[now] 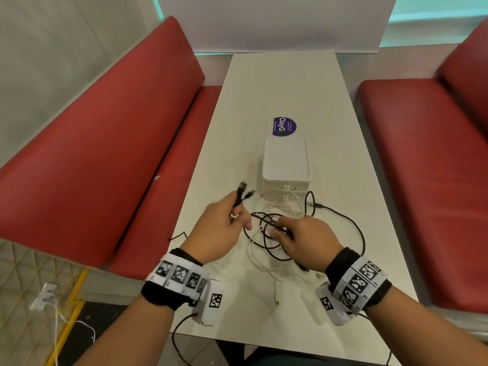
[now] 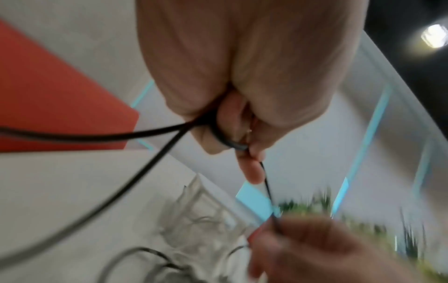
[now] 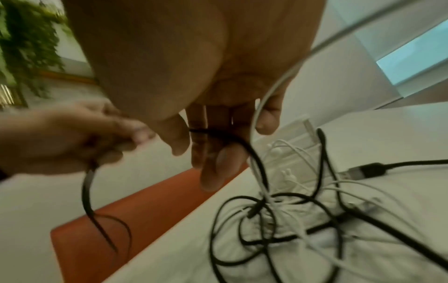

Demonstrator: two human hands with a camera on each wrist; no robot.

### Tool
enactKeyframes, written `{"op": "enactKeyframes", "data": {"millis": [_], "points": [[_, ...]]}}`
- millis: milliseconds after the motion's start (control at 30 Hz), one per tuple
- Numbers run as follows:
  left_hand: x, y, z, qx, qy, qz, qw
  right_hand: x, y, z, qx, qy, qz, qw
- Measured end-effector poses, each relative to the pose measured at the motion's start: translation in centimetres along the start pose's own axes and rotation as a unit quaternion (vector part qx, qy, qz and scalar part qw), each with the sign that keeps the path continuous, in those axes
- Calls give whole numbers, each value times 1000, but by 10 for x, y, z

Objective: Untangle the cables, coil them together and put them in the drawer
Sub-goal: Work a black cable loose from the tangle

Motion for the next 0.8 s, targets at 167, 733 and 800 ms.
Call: {"op": "enactKeyframes", "data": {"millis": [167, 733, 800], "points": [[-11, -16, 9, -68, 52, 137, 987, -7, 17, -5, 51, -2, 32, 998], [-19, -29, 7, -60, 53, -281, 956, -12, -5, -6, 81, -83, -194, 974], [-2, -11, 6, -20, 9, -195, 981, -11, -18, -6, 51, -99, -139, 984]]}}
Point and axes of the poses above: each hand's wrist, its own z-axis away from the middle knuckle, its own x-axis out of the palm, y = z × x, the point moved 7 cm from there along -z, towards the middle knuckle, and after that the axes turned 2 degrees about x, right-handed, at the moved point
